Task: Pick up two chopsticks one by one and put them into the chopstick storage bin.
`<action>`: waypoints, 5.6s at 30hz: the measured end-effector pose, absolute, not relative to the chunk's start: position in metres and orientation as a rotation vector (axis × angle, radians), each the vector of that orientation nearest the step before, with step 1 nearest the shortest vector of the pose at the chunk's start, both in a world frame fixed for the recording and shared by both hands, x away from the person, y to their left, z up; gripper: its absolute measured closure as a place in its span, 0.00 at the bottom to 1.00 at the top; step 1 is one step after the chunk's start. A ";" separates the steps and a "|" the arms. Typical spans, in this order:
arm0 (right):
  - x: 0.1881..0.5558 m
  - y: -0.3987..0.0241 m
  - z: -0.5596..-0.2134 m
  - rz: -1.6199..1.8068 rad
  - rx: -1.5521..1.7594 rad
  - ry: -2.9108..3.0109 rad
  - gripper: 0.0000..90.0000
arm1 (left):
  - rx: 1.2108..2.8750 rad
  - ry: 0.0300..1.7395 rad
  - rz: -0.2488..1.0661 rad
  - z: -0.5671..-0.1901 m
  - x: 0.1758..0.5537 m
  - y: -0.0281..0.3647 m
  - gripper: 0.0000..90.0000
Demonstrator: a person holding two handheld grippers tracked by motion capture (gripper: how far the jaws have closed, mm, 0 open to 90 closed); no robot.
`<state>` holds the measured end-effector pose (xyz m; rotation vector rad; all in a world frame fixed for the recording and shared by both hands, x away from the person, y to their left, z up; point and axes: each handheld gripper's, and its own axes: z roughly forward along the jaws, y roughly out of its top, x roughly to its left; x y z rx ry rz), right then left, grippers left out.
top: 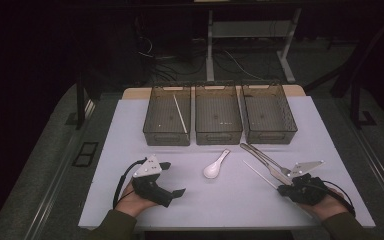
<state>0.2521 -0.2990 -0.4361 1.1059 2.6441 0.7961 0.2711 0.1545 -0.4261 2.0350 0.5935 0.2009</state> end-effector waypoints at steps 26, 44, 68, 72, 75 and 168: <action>0.256 -0.310 -0.418 0.990 1.167 2.572 0.94 | 2.029 0.591 0.206 -0.425 0.271 0.156 0.00; 0.269 -0.304 -0.399 1.134 1.135 2.528 0.94 | 2.030 0.594 0.207 -0.425 0.271 0.156 0.00; 0.313 -0.269 -0.368 1.276 1.082 2.472 0.94 | 2.021 0.603 0.204 -0.425 0.271 0.157 0.00; 0.323 -0.256 -0.364 1.284 1.063 2.479 0.94 | 2.020 0.598 0.207 -0.425 0.272 0.157 0.00; 0.331 -0.245 -0.361 1.307 1.056 2.484 0.94 | 2.016 0.603 0.201 -0.425 0.271 0.157 0.00; 0.489 -0.003 -0.369 1.080 1.157 2.587 0.66 | 1.988 0.586 0.165 -0.424 0.272 0.157 0.00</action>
